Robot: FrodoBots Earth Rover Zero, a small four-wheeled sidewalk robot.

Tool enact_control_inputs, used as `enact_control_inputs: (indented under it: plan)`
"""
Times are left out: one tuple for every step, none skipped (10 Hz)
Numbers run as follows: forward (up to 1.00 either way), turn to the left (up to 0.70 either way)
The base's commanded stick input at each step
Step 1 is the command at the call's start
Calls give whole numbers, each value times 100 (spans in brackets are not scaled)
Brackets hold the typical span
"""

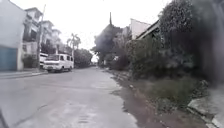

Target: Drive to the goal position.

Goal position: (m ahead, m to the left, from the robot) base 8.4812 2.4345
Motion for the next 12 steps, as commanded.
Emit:
enact_control_inputs:
  plan:
    - [50, 0]
    - [50, 0]
    - [50, 0]
    - [50, 0]
    - [50, 0]
    - [50, 0]
    - [50, 0]
    - [50, 0]
    - [50, 0]
    - [50, 0]
    - [50, 0]
    - [50, 0]
